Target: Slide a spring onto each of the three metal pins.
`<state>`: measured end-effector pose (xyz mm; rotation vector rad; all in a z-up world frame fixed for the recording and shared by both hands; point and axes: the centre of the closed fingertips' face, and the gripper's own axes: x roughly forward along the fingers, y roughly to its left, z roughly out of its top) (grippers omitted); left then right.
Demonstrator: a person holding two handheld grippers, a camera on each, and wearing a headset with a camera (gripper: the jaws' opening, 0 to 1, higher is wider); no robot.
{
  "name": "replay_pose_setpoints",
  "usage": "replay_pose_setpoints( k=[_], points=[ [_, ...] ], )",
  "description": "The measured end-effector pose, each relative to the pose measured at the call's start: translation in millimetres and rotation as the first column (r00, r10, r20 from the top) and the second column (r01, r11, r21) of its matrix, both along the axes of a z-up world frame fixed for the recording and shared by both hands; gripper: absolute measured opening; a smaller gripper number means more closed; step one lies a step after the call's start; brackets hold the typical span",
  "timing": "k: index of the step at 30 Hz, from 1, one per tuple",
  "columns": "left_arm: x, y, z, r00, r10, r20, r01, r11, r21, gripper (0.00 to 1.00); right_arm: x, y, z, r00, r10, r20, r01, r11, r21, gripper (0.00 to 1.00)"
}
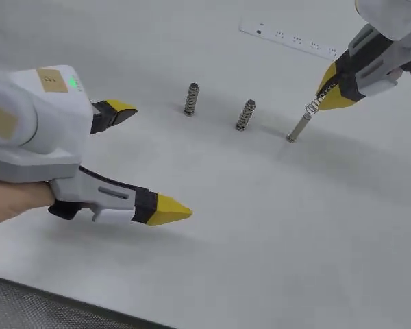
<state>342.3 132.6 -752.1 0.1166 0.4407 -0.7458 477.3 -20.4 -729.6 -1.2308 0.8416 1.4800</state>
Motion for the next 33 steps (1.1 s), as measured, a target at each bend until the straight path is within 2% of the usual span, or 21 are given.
replay_pose_setpoints(
  k=[17, 19, 21, 23, 33],
  points=[
    [1.4, -2.2, -3.0, 1.000, -0.001, -0.012, 0.001, 1.000, -0.004, 0.96, 3.3, -3.7, -10.7, 1.000, 0.019, -0.013, -0.019, 0.999, -0.035, 0.08],
    [1.0, -3.3, -3.2, 1.000, -0.005, -0.019, 0.004, 1.000, -0.011, 0.94, 3.0, -3.9, -13.2, 1.000, 0.021, -0.016, -0.022, 0.999, -0.039, 0.08],
    [1.8, -2.8, -3.3, 1.000, 0.001, -0.015, -0.001, 1.000, -0.006, 0.97, 3.4, -4.1, -16.5, 1.000, 0.024, -0.018, -0.025, 0.999, -0.045, 0.08],
    [1.1, -3.2, -3.4, 1.000, -0.003, -0.017, 0.003, 1.000, -0.009, 0.94, 4.1, -3.8, -20.2, 0.999, 0.024, -0.025, -0.025, 0.998, -0.051, 0.08],
    [3.1, 0.9, -2.6, 1.000, 0.015, -0.017, -0.015, 1.000, -0.016, 0.98, 3.8, 0.8, -38.0, 0.998, 0.039, -0.040, -0.042, 0.996, -0.076, 0.08]
  ],
)
